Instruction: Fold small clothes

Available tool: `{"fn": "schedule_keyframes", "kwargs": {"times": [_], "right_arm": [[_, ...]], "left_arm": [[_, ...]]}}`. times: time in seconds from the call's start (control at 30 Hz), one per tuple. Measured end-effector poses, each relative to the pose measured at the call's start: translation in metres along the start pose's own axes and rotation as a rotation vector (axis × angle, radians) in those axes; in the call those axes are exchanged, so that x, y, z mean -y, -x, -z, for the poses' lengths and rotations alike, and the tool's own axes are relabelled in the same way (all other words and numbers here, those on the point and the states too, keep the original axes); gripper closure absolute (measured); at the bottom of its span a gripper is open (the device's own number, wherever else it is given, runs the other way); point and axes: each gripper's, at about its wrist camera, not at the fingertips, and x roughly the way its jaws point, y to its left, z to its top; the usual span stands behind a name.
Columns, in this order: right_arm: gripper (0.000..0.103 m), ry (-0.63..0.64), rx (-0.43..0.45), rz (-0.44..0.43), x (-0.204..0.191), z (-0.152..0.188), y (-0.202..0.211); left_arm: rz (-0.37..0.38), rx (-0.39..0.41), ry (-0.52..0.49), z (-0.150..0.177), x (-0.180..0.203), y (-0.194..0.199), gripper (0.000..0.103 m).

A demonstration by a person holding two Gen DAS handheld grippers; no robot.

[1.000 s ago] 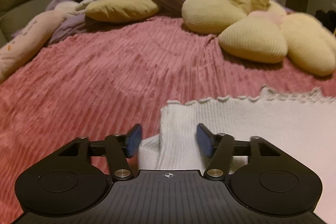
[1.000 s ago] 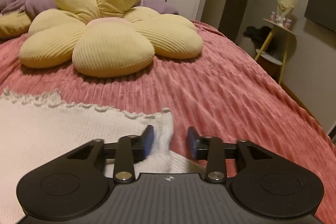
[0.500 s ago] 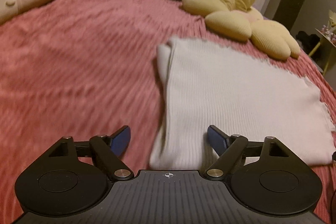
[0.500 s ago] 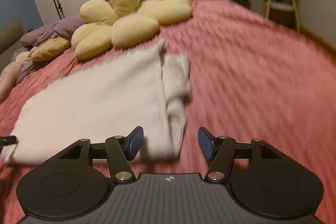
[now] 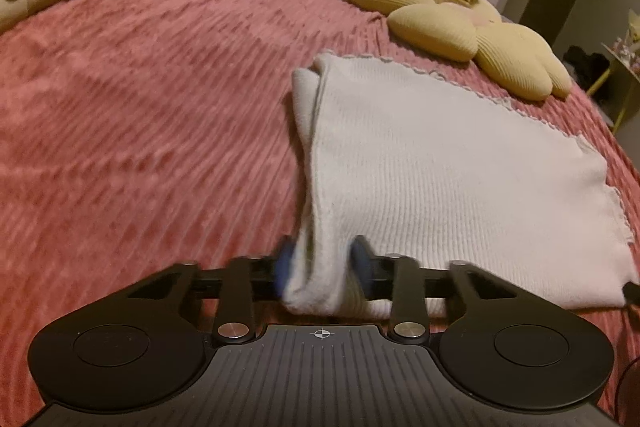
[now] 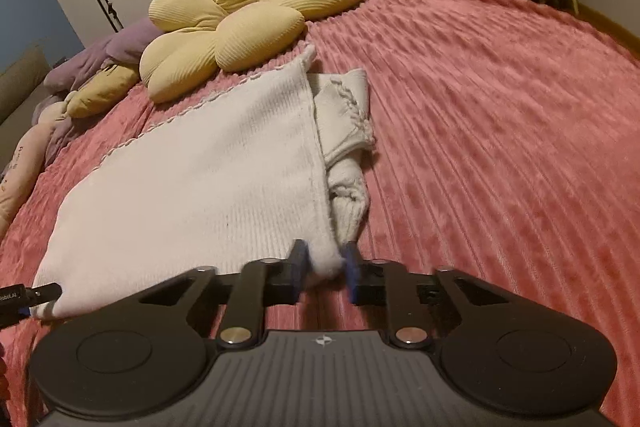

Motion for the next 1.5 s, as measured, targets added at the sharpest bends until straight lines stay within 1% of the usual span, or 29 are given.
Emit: {"fn": "schedule_keyframes", "kwargs": {"times": [0.07, 0.17, 0.23, 0.33, 0.4, 0.57, 0.6, 0.67, 0.7, 0.73, 0.77, 0.8, 0.83, 0.87, 1.0, 1.1, 1.2, 1.27, 1.3, 1.33, 1.37, 1.43, 1.5], "right_arm": [[0.091, 0.048, 0.033, 0.03, -0.006, -0.001, 0.005], [0.092, 0.114, 0.102, 0.063, -0.015, -0.001, 0.016], [0.092, 0.153, 0.125, 0.089, -0.02, 0.0, 0.019], [0.092, 0.186, 0.114, 0.137, -0.021, 0.003, 0.015], [0.092, 0.188, 0.119, 0.138, -0.021, 0.003, 0.016], [0.092, 0.186, 0.134, 0.143, -0.024, 0.004, 0.017], [0.092, 0.187, 0.128, 0.145, -0.023, 0.005, 0.015], [0.092, 0.197, 0.094, 0.162, -0.019, 0.009, 0.006], [0.09, 0.207, 0.058, 0.178, -0.017, 0.011, -0.002], [0.089, 0.207, 0.054, 0.178, -0.015, 0.013, -0.005], [0.089, 0.205, 0.062, 0.18, -0.016, 0.013, -0.003], [0.086, 0.207, 0.064, 0.186, -0.018, 0.012, 0.0], [0.079, 0.205, 0.072, 0.195, -0.02, 0.011, 0.004], [0.076, 0.204, 0.082, 0.205, -0.022, 0.011, 0.008], [0.074, 0.228, 0.141, 0.235, -0.027, 0.014, 0.026], [0.074, 0.248, 0.176, 0.218, -0.037, 0.015, 0.033], [0.074, 0.275, 0.174, 0.171, -0.051, 0.018, 0.033], [0.074, 0.291, 0.153, 0.142, -0.061, 0.021, 0.03], [0.074, 0.298, 0.143, 0.131, -0.065, 0.023, 0.028], [0.074, 0.304, 0.137, 0.119, -0.069, 0.025, 0.027], [0.073, 0.308, 0.132, 0.111, -0.073, 0.027, 0.026], [0.073, 0.314, 0.122, 0.09, -0.079, 0.03, 0.024], [0.073, 0.324, 0.115, 0.073, -0.084, 0.033, 0.022]], "left_arm": [[0.004, 0.0, 0.009, -0.004, -0.001, 0.002, 0.084], [0.007, -0.002, 0.013, -0.006, -0.004, 0.003, 0.085], [-0.003, -0.001, -0.007, -0.006, -0.003, 0.004, 0.085], [-0.008, 0.003, -0.03, -0.006, -0.002, 0.006, 0.086], [-0.015, 0.01, -0.044, -0.006, -0.002, 0.007, 0.086], [-0.012, 0.01, -0.026, -0.006, -0.009, 0.005, 0.086], [-0.012, 0.007, -0.024, -0.005, -0.01, 0.003, 0.083], [-0.026, 0.002, -0.023, -0.002, -0.013, -0.002, 0.068], [-0.043, 0.0, -0.01, -0.002, -0.016, -0.003, 0.057], [-0.041, 0.003, 0.005, -0.001, -0.02, -0.002, 0.053], [-0.026, 0.004, 0.023, -0.002, -0.024, 0.0, 0.052], [-0.012, 0.003, 0.042, -0.002, -0.028, 0.002, 0.049], [0.0, -0.001, 0.067, -0.002, -0.033, 0.004, 0.047], [0.015, -0.002, 0.083, -0.003, -0.037, 0.005, 0.047], [0.102, -0.014, 0.148, -0.005, -0.045, 0.004, 0.049], [0.171, -0.028, 0.213, -0.007, -0.047, -0.003, 0.05], [0.229, -0.053, 0.253, -0.011, -0.047, -0.017, 0.048], [0.23, -0.059, 0.278, -0.014, -0.049, -0.026, 0.05], [0.247, -0.059, 0.296, -0.017, -0.051, -0.03, 0.052], [0.258, -0.059, 0.311, -0.019, -0.053, -0.032, 0.06], [0.269, -0.06, 0.32, -0.022, -0.054, -0.035, 0.063], [0.284, -0.069, 0.334, -0.025, -0.058, -0.041, 0.075], [0.301, -0.074, 0.351, -0.026, -0.062, -0.048, 0.075]]}}
